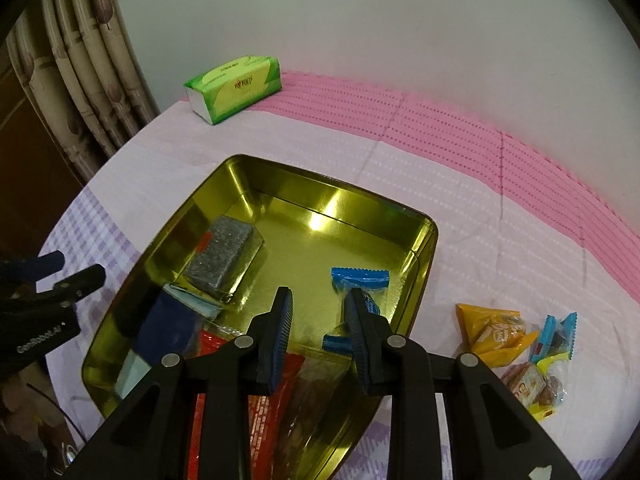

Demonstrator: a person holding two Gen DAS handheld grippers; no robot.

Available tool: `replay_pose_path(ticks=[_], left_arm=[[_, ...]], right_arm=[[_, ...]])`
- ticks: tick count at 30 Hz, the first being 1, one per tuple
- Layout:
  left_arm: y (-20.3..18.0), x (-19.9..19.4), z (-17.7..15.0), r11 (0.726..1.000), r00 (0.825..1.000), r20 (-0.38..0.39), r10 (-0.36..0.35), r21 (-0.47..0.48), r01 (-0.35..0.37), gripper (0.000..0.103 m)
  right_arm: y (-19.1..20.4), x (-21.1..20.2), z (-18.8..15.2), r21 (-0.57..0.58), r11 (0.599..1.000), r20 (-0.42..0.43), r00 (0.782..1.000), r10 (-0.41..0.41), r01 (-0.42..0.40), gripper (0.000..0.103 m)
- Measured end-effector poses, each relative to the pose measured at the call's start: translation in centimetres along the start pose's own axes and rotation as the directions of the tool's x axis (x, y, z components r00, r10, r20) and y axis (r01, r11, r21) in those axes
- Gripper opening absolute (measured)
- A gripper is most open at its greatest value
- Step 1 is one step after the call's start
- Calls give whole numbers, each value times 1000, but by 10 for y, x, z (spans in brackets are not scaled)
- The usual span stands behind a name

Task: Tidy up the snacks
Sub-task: 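Carry the blue candy into the gold tin and open the right tool, then move the right tool back to the pile and grasp the yellow-wrapped candy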

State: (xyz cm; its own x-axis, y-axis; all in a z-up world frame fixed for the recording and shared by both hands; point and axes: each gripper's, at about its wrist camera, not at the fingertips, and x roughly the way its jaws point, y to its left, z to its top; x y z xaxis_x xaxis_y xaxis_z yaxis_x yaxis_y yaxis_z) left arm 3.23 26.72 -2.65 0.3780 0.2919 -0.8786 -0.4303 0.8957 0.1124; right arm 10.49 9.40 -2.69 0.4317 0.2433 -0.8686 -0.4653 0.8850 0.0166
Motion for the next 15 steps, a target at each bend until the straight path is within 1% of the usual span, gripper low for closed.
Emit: replay_pose_path(ticks=[9, 12, 15], left_arm=[[-5, -5, 0, 1000, 1000, 12, -16, 21, 16, 66], [-5, -5, 0, 1000, 1000, 10, -15, 20, 15, 66], [-6, -5, 0, 1000, 1000, 10, -16, 21, 16, 66]], right_arm=[[-15, -23, -2, 43, 999, 44, 999, 21, -22, 27], [-31, -33, -7, 72, 997, 58, 998, 11, -15, 27], [-54, -42, -14, 108, 994, 62, 998, -20, 13, 27]])
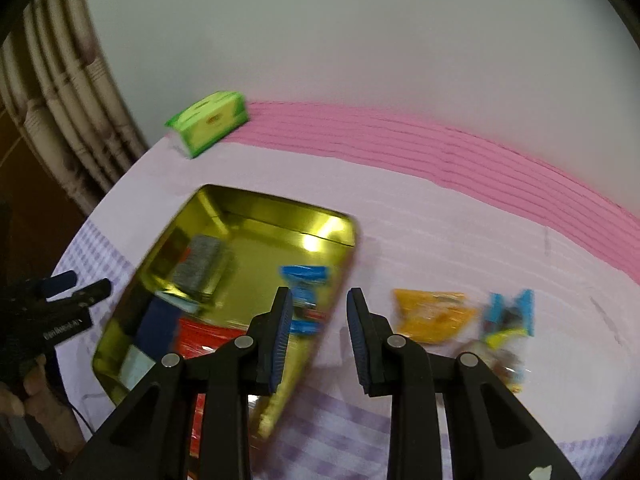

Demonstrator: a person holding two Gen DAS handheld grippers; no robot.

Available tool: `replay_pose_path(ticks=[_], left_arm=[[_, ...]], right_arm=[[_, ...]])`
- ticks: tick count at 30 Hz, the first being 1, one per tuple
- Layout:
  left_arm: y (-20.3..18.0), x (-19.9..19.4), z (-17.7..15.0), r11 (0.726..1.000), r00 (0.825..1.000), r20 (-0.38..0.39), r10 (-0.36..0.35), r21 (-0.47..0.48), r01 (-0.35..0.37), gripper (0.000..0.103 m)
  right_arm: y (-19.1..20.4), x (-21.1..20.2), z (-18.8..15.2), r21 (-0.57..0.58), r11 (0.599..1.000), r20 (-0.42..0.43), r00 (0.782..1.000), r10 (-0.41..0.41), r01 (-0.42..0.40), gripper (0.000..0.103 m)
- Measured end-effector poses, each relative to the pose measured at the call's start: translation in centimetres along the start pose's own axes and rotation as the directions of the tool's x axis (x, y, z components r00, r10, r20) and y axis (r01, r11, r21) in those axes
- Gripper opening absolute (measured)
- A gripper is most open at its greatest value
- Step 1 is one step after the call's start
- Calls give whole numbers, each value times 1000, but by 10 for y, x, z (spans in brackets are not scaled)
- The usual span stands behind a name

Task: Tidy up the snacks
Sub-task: 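Move the right tool back to the pile and grasp the yellow-wrapped candy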

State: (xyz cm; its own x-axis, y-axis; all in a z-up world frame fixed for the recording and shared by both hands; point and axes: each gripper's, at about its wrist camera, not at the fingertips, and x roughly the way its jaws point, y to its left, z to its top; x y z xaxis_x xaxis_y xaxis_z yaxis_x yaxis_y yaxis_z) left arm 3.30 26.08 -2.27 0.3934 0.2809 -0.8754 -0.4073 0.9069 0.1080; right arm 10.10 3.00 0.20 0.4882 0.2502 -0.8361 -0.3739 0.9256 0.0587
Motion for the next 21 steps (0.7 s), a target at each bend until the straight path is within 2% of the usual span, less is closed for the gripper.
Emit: replay_pose_path(ticks=[11, 21], left_arm=[[-5, 0, -2, 1000, 1000, -1, 2, 21, -2, 66], [-8, -5, -2, 1000, 1000, 13, -26, 13, 25, 66]], right_arm=[[-103, -20, -31, 128, 979, -41, 988, -152, 156, 27], [-126, -4, -57, 129, 979, -96, 985, -143, 155, 27]])
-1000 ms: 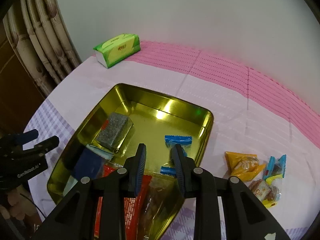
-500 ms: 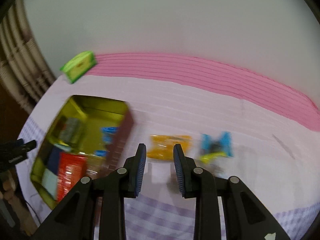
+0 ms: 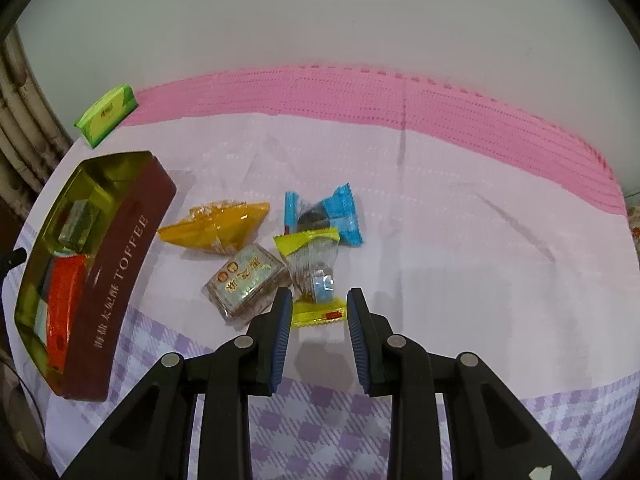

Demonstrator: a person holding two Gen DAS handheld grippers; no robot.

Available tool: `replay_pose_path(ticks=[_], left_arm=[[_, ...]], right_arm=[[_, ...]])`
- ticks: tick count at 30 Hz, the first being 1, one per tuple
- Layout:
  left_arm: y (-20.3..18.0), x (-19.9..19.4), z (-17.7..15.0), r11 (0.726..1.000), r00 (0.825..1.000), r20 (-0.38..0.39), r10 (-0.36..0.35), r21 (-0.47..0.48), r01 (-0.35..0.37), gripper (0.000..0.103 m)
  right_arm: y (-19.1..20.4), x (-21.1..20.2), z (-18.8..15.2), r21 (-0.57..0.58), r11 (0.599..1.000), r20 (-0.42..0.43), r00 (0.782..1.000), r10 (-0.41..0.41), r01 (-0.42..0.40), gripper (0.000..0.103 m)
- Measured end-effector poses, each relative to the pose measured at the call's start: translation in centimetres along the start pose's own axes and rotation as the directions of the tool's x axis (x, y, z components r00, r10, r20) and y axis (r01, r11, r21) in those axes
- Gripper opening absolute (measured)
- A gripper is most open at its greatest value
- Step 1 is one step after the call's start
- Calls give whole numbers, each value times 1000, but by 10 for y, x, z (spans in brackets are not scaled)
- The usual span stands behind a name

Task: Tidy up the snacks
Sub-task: 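Move the right tool back to the pile and grasp the yellow-wrapped candy, then grasp the brown printed cake with the left tool while the right tool holds the yellow candy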

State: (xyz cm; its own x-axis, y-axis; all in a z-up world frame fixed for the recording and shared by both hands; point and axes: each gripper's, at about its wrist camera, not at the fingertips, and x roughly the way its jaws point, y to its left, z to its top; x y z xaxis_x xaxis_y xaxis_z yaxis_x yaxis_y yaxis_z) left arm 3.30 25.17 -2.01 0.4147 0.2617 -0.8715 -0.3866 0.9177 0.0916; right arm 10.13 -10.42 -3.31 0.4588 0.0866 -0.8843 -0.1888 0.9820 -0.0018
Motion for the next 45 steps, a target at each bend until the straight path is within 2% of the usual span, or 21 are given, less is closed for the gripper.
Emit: replay_pose_path(ticks=[3, 13, 15, 18, 23, 28, 32, 38, 45], left_arm=[[-3, -2, 0, 1000, 1000, 8, -12, 14, 12, 66], [-33, -27, -6, 994, 994, 95, -59, 101, 49, 67], [-42, -32, -8, 990, 992, 101, -73, 125, 60, 67], [-63, -42, -12, 980, 989, 107, -103, 181, 83, 67], [-113, -61, -20, 946, 974, 96, -204, 276, 171, 67], [-169, -70, -24, 887, 942, 71, -328, 367, 281, 67], [-206, -69, -26, 852, 922, 53, -383, 407, 330, 67], [-258, -55, -28, 803, 910, -19, -414, 463, 375, 66], [-291, -36, -27, 794, 908, -88, -409, 456, 401, 59]], right_arm=[[-1, 6, 0, -4, 1000, -1, 1000, 9, -9, 32], [1, 31, 4, -32, 999, -4, 1000, 10, -10, 32], [1, 31, 3, -39, 999, 21, 1000, 4, -3, 31], [1, 31, 1, -46, 999, 42, 999, 9, -7, 24], [-14, 23, -11, -18, 1000, 72, 997, -4, 5, 23], [-42, 16, -21, 36, 998, 91, 995, -50, 47, 23], [-66, 10, -30, 65, 992, 105, 988, -110, 104, 23], [-93, 5, -40, 106, 986, 121, 983, -141, 128, 23], [-98, 5, -46, 124, 986, 159, 978, -133, 114, 24]])
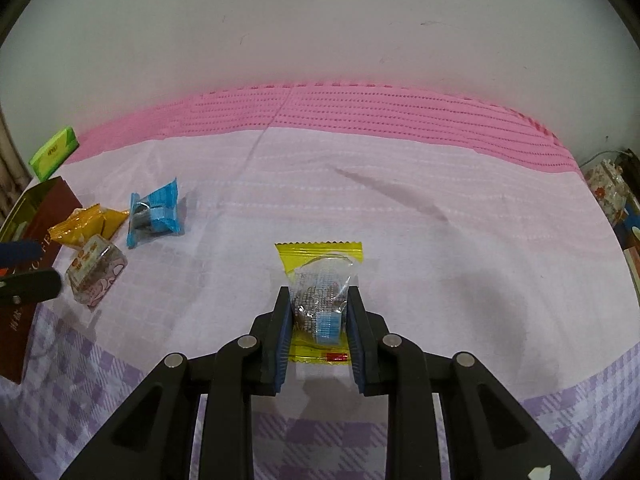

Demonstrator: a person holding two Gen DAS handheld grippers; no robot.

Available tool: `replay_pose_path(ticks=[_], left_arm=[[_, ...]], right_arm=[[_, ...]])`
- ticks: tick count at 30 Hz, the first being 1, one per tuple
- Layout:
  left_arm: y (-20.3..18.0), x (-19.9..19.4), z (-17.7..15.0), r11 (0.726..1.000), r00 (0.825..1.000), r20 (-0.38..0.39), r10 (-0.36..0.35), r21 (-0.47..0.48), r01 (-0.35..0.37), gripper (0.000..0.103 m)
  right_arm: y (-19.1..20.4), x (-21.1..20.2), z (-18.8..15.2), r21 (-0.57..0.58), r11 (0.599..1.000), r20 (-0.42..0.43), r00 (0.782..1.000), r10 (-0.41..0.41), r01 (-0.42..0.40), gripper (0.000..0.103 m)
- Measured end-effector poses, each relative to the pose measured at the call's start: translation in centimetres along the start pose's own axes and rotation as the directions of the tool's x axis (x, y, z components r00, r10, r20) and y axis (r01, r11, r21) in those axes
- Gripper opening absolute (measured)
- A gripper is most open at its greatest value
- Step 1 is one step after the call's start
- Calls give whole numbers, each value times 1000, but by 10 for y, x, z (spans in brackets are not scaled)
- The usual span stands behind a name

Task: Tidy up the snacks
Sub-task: 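Grasp the brown printed cake with the left tool while the right tool holds the yellow candy, then carry the brown printed cake into the gold tin and open the left tool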

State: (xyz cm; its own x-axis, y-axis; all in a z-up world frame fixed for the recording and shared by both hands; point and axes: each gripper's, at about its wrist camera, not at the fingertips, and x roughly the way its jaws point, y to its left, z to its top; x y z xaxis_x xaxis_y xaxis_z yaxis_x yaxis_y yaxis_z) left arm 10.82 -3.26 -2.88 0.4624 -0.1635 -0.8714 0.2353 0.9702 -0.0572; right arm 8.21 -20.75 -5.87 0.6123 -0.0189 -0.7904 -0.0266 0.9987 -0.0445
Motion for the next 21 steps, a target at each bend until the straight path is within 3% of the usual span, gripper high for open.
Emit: replay_pose_path(ticks=[13, 21], left_arm=[[-10, 42, 16, 1000, 996, -85, -22, -21, 20, 34], [-12, 35, 0, 1000, 997, -79, 8, -2, -8, 31]], right_arm=[[-13, -2, -3, 17, 1000, 3, 1000, 25, -25, 24], [-14, -2, -3, 17, 1000, 3, 1000, 25, -25, 24]])
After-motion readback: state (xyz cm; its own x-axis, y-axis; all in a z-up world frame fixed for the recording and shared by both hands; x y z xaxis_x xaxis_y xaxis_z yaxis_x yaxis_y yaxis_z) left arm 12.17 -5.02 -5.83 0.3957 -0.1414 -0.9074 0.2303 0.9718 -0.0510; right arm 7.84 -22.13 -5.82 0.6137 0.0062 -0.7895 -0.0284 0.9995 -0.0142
